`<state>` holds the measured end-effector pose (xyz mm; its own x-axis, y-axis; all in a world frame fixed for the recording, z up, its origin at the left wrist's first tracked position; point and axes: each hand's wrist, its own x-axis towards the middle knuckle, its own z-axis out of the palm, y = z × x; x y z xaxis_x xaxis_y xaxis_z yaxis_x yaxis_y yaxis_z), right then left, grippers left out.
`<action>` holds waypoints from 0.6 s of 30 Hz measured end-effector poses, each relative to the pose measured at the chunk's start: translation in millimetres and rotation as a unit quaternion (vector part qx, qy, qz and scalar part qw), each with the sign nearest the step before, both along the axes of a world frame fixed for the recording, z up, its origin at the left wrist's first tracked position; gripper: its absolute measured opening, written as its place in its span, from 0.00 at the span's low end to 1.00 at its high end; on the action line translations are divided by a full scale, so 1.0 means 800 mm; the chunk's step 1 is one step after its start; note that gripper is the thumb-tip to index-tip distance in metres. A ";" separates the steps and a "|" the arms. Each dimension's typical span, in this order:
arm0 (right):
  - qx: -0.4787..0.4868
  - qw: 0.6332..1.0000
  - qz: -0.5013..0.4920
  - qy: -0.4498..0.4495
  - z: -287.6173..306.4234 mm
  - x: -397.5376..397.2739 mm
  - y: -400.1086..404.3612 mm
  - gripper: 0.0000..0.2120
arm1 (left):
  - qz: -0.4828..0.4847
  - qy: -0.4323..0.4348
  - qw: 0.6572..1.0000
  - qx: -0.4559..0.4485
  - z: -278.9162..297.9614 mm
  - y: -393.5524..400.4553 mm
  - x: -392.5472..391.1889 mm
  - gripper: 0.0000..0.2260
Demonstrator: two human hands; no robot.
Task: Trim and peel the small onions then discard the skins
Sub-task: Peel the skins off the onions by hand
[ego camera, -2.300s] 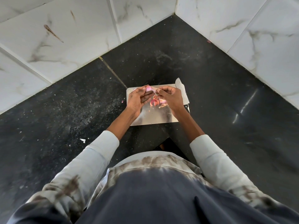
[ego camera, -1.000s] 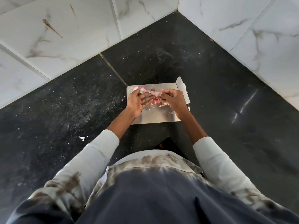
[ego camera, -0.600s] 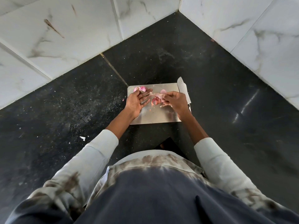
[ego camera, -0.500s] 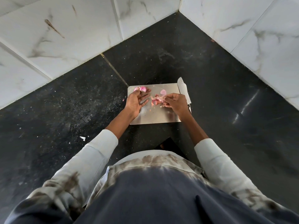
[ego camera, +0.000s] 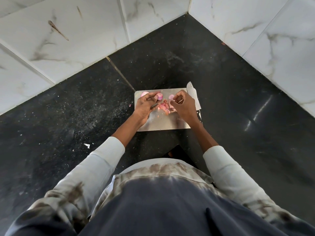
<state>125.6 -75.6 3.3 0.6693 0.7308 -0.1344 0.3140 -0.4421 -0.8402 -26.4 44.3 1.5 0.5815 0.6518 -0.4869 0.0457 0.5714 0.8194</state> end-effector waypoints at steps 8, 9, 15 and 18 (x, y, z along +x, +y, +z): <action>0.096 0.989 0.077 -0.082 0.019 -0.015 0.010 0.08 | 0.021 -0.016 1.000 -0.007 -0.007 -0.001 0.003 0.10; 0.095 0.989 0.072 -0.085 0.020 -0.017 0.010 0.07 | 0.022 -0.013 1.000 -0.008 -0.008 -0.002 0.003 0.10; 0.086 0.991 0.053 -0.089 0.022 -0.018 0.010 0.06 | 0.023 0.000 0.999 0.029 -0.013 -0.003 0.004 0.11; 0.084 0.991 0.048 -0.088 0.023 -0.019 0.011 0.07 | 0.025 -0.005 0.999 0.043 -0.010 -0.001 0.003 0.10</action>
